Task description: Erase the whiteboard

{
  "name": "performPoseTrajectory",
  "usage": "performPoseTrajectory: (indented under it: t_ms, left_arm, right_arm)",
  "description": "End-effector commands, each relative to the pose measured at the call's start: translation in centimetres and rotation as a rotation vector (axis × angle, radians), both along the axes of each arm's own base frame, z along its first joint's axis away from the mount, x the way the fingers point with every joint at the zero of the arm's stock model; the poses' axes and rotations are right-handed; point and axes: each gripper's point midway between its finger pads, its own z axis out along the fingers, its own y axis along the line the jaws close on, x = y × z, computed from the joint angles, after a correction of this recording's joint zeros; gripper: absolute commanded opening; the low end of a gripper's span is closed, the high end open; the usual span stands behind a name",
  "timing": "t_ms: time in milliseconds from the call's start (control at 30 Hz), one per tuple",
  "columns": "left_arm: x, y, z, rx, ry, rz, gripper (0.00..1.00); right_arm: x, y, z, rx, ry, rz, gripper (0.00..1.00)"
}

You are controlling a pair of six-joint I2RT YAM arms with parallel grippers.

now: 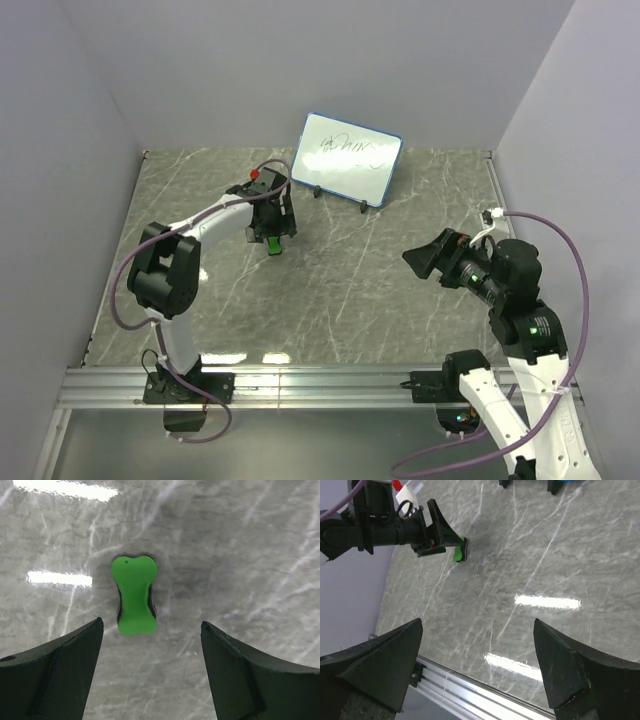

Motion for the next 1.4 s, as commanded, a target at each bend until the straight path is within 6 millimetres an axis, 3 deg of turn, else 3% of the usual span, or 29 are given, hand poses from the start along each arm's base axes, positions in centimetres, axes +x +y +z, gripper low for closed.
performPoseTrajectory:
  t_ms: [0,233,367,533,633,733,833,867,900,967,1000,1033,1067,1100,1167,1200,1233,1267,1300,1333,1367]
  left_arm:
    - [1.1,0.3,-0.4,0.036,-0.028,-0.002,0.83]
    - [0.6,0.2,-3.1,0.039,0.008,-0.002,0.75]
    - [1.2,0.1,-3.5,0.048,0.009,0.001,0.55]
    - [1.8,-0.2,-4.1,0.047,0.011,0.004,0.52]
    - [2.1,-0.3,-4.4,0.048,0.017,0.005,0.44]
    - [2.3,-0.4,-4.9,0.050,0.025,0.007,0.33]
    - [2.4,-0.5,-5.0,0.045,0.029,0.003,0.13]
    - [2.5,-0.5,-4.9,0.049,0.027,0.006,0.00]
    - [2.5,-0.4,-4.7,0.049,0.027,0.006,0.00]
    - [2.7,-0.6,-3.7,0.033,0.012,0.000,0.00]
    - [2.8,-0.8,-3.2,0.023,0.005,-0.005,0.00]
    - [2.9,-1.0,-2.7,0.015,-0.001,-0.009,0.00]
    - [3.0,-1.2,-1.7,-0.001,-0.019,-0.014,0.00]
    - [2.9,-1.6,-1.1,-0.025,-0.022,-0.030,0.00]
    - [2.9,-2.1,0.7,-0.056,-0.047,-0.053,0.00]
    - [2.9,-2.2,1.4,-0.065,-0.056,-0.065,0.00]
    - [2.8,-2.6,2.1,-0.089,-0.059,-0.084,0.00]
    - [2.6,-2.8,3.0,-0.101,-0.066,-0.095,0.00]
    - [2.4,-2.9,3.5,-0.107,-0.069,-0.110,0.00]
    - [2.3,-3.1,4.1,-0.122,-0.074,-0.124,0.00]
    - [2.1,-3.2,5.1,-0.132,-0.084,-0.131,0.00]
  right_arm:
    - [-0.2,0.1,-0.2,-0.022,0.023,0.022,0.98]
    - [0.4,0.2,-1.5,-0.041,0.076,0.022,0.95]
    - [0.7,0.4,-2.2,-0.043,0.096,0.029,0.95]
    - [0.8,0.3,-2.7,-0.058,0.109,0.028,0.95]
    - [1.1,0.0,-2.7,-0.095,0.098,0.021,0.95]
    - [1.6,0.2,-2.1,-0.115,0.080,0.028,0.95]
    - [2.6,1.1,-0.7,-0.121,0.056,0.056,0.95]
    - [3.4,1.3,-0.8,-0.126,0.074,0.061,0.95]
    - [4.0,1.6,0.8,-0.115,0.044,0.062,0.95]
    - [5.8,2.3,1.3,-0.102,0.071,0.071,0.95]
    - [6.7,2.8,3.3,-0.084,0.031,0.077,0.95]
    - [7.3,3.3,3.9,-0.067,0.032,0.091,0.95]
    - [8.9,3.7,3.3,-0.072,0.067,0.093,0.95]
    - [10.0,3.9,5.5,-0.060,0.023,0.088,0.93]
    - [13.2,3.8,5.4,-0.062,0.054,0.055,0.92]
    - [14.5,3.8,7.9,-0.049,0.005,0.043,0.90]
    - [15.7,3.6,8.5,-0.042,0.000,0.030,0.89]
    - [18.1,3.6,7.2,-0.041,0.049,0.021,0.89]
    - [19.9,2.7,9.4,-0.019,0.010,-0.009,0.87]
    - [22.3,2.5,7.8,0.001,0.064,-0.022,0.86]
    - [23.6,2.3,7.9,0.024,0.072,-0.019,0.85]
